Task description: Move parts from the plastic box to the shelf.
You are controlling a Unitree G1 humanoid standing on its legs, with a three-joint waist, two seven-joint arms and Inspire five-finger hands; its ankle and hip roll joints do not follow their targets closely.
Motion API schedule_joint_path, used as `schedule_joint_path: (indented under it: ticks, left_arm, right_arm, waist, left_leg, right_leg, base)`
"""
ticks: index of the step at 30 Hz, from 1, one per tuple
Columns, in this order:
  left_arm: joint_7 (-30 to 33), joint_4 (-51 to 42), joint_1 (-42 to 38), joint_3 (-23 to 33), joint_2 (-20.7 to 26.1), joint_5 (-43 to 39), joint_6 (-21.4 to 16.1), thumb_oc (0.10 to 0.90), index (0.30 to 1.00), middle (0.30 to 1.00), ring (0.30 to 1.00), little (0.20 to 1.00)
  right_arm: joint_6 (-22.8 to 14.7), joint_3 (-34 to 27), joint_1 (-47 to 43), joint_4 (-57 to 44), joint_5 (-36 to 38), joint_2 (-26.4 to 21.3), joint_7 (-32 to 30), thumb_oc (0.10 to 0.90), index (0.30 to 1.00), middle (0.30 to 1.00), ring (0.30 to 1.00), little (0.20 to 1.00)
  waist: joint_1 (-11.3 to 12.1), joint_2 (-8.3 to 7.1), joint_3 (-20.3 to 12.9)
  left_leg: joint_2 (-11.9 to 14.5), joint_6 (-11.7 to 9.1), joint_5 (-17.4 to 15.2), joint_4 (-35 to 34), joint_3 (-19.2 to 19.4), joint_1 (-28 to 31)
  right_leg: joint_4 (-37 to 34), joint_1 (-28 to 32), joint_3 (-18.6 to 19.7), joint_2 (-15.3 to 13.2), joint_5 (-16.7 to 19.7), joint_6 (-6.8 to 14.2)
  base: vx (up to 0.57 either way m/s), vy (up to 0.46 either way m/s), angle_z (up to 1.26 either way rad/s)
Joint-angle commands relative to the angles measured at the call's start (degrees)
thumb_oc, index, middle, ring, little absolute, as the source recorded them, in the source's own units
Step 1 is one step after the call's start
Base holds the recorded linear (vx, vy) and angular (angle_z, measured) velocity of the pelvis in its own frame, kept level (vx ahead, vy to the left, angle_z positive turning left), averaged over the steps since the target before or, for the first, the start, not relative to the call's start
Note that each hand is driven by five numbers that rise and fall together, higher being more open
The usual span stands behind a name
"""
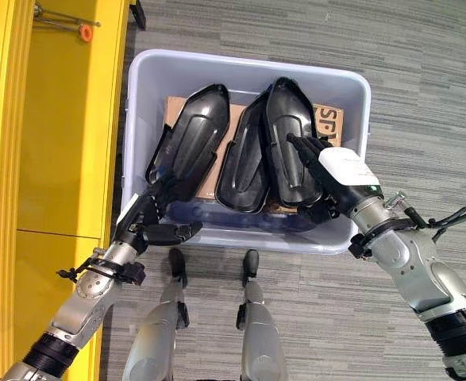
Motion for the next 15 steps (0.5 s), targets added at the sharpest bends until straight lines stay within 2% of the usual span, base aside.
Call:
schedule_joint_path:
  ticks: [1,15]
  left_arm:
    - [0.8,-6.8,-1.3,1.4,1.5,-1.6,-6.7,0.9,1.0,1.0,1.0,1.0]
    - [1.9,-7.3,-2.9,1.0,1.1,-1.7,-7.0,0.9,1.0,1.0,1.0,1.0]
  right_arm:
    - [-2.4,-1.9,-5.1,-2.5,-1.0,-4.6,-4.6,0.9,1.0,1.0,1.0,1.0]
    - [-1.1,0.2,-6.2,0.6,-3.3,-3.0,-6.0,0.9,1.0,1.0,1.0,1.0]
  waist:
    - [0.0,-1.35,-1.8]
    - [-0.2,-0.21,-0.9]
  left_leg:
    - [4.0,-3.6,-5.4,7.7,-5.5,-2.7]
    - [3.4,-3.4,-5.0,8.1,-5.7,-6.2]
  right_leg:
    - [7.7,-1.2,2.9,-6.5,-4.8,2.8]
    - [8.2,-4.5,3.7,-6.5,-4.5,2.8]
  base:
    - [0.0,0.0,0.0]
    - [0.0,0.0,0.0]
